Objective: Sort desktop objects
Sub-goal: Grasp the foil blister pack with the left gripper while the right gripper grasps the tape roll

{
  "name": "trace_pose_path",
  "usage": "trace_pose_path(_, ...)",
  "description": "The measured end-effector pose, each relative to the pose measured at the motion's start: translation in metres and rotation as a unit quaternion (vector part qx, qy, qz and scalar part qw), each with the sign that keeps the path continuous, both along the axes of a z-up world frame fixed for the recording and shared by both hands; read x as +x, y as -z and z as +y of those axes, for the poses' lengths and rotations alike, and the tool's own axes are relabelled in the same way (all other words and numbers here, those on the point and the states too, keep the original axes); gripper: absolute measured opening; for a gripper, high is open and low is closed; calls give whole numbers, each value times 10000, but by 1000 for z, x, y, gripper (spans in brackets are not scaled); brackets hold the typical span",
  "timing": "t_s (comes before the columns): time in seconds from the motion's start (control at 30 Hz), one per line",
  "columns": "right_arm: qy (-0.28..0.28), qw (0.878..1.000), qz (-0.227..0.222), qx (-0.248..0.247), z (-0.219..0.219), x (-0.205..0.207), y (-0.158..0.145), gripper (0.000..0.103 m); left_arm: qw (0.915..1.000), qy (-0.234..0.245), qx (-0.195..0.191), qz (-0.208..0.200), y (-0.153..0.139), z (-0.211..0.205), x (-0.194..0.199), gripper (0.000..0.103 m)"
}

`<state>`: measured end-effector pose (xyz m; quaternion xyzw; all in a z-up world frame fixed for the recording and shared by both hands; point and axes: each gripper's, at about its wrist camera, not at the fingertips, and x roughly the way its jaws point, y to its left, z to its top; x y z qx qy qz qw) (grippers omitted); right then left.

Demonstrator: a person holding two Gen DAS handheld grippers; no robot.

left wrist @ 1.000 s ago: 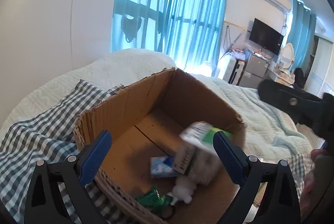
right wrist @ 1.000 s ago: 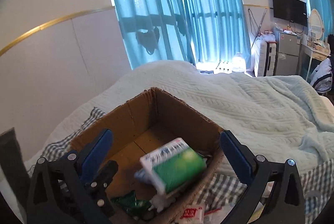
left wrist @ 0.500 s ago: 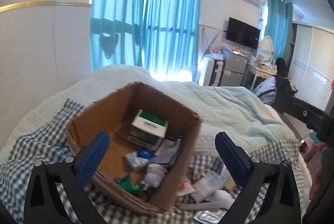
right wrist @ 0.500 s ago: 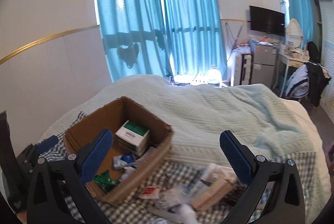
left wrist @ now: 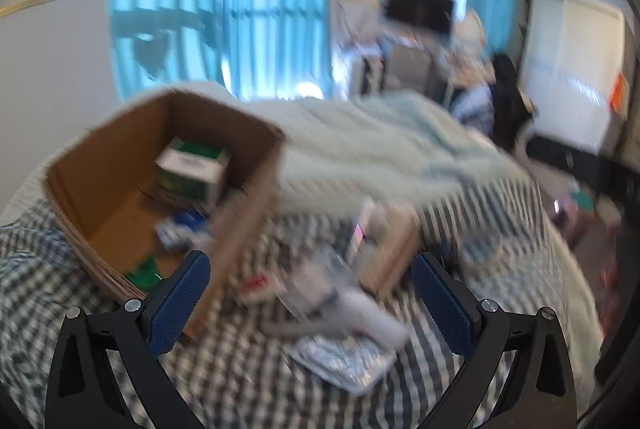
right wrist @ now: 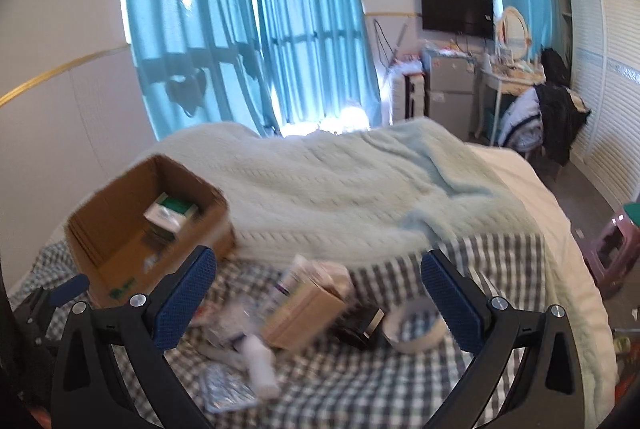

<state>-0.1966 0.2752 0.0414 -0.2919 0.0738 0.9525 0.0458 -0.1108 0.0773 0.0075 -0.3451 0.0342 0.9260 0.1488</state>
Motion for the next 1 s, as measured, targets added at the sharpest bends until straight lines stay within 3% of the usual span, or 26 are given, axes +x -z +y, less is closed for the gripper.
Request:
trace_pose_path(0.2, 250, 9985, -472, -107, 35, 5, 45, 103, 9964, 365, -421, -637, 64, 24, 6, 103)
trace_pose_path(0.37, 530, 9937, -988, 54, 56, -6, 86, 103, 9904, 126, -631, -1225, 109, 20, -10, 103)
trace_pose_path(0.43, 588, 9913, -1179, -24, 65, -11, 101, 103, 9882, 47, -534, -1436, 120, 15, -15, 103)
trace_pose_path(0.7, 304, 9784, -2029, 263, 65, -42, 146, 103, 9819, 222, -244, -1868, 142, 17, -23, 103)
trace_pose_path(0.93, 271, 9554, -2758, 1021, 57, -81, 174, 103, 9813, 477, -340, -1832, 146, 35, -27, 101)
trace_pose_path(1.0, 327, 9533, -2739, 1230, 56, -89, 175, 103, 9812, 519, -310, -1831, 146, 35, -29, 100)
